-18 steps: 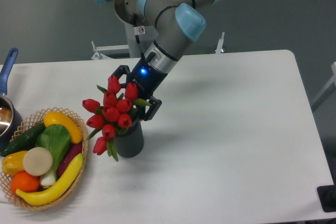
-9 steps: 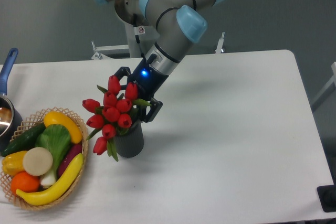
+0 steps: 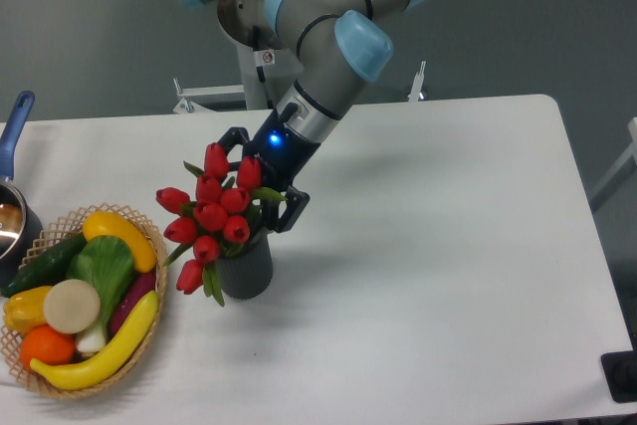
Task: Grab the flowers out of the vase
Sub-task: 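Close the gripper around the tulip stems just above the vase rim, then lift the gripped tulip bouquet up and out of the grey vase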
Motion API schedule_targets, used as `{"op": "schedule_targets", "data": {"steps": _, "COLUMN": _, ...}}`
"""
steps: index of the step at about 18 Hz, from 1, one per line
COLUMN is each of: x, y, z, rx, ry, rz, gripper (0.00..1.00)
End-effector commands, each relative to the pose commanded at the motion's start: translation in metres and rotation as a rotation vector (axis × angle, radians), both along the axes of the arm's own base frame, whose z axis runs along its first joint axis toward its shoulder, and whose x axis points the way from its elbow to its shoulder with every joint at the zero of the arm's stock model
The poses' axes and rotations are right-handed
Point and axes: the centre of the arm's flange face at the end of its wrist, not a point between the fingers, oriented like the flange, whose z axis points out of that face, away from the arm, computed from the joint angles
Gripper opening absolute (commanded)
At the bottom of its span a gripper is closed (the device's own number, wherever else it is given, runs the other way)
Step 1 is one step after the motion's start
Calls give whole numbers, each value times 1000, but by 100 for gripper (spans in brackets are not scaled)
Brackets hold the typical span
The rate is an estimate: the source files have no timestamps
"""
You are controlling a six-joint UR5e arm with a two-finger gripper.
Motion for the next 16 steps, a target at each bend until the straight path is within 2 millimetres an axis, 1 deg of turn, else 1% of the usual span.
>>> {"op": "schedule_targets", "data": {"steps": 8, "x": -2, "y": 2, "z": -1, "rx": 6, "ry": -7, "rz": -2, "gripper": 100}}
{"op": "schedule_targets", "data": {"steps": 9, "x": -2, "y": 2, "z": 0, "rx": 12, "ry": -7, "rz": -3, "gripper": 96}}
{"op": "schedule_targets", "data": {"steps": 11, "x": -2, "y": 3, "z": 1, "rx": 14, "ry": -7, "rz": -3, "gripper": 81}}
{"op": "schedule_targets", "data": {"steps": 13, "x": -2, "y": 3, "z": 1, "rx": 20, "ry": 5, "rz": -14, "gripper": 72}}
{"op": "schedule_targets", "data": {"steps": 16, "x": -1, "y": 3, "z": 1, "rx": 35, "ry": 6, "rz": -26, "gripper": 66}}
